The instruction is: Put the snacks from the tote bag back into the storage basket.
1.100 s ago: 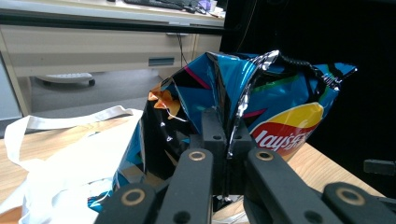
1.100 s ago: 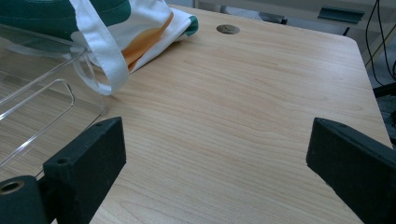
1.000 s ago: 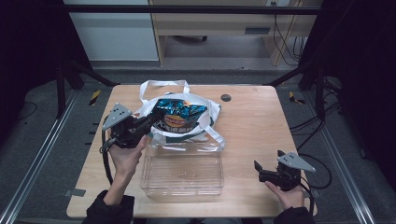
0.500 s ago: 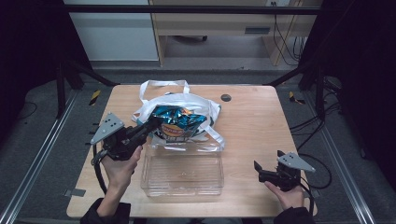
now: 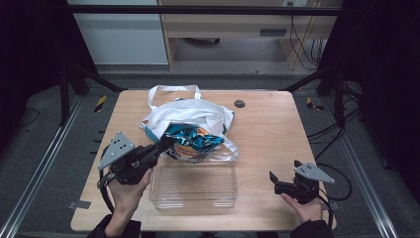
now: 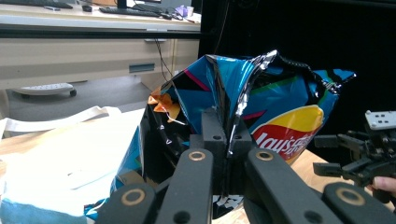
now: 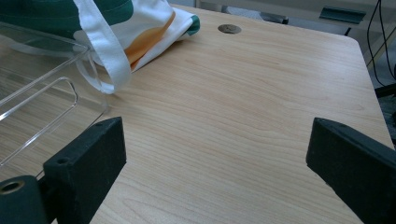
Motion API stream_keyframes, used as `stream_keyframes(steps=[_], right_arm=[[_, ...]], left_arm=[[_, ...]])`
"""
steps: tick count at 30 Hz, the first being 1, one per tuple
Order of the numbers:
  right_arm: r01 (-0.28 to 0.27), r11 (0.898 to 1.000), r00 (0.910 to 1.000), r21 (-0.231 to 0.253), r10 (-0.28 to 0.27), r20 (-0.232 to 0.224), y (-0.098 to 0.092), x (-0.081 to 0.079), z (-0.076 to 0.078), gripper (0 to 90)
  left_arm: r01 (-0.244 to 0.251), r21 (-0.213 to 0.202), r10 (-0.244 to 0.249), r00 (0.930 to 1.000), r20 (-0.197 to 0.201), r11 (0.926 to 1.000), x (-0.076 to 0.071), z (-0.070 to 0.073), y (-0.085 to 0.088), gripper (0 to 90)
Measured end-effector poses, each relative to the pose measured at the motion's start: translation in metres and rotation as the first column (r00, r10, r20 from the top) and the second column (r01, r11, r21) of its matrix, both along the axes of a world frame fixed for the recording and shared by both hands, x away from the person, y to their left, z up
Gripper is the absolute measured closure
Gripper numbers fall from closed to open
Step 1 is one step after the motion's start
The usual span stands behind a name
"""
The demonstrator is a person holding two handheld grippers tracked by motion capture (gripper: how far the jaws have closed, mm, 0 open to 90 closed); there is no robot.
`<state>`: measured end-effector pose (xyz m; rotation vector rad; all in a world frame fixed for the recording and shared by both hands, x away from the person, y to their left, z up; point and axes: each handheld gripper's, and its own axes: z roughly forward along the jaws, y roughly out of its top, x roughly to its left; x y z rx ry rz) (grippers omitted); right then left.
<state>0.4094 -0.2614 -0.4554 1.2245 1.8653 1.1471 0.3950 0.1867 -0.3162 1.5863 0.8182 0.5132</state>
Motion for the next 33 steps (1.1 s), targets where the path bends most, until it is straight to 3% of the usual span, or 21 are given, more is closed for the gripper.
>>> stream_keyframes(steps=[14,33], right_arm=[[0.0,1.0,1.0,-0.003,0.0,0.0,0.0,-0.001,0.0,5.3],[-0.004,1.0,1.0,-0.009,0.004,-0.002,0.001,-0.002,0.0,5.3]], left_arm=[[0.02,0.027,-0.019,0.9994,-0.03,0.9994,-0.012,-0.012,-0.008,90.0],[0.043,0.094,-0.033,0.994,-0.104,0.9946,-0.022,-0.047,-0.016,89.9]])
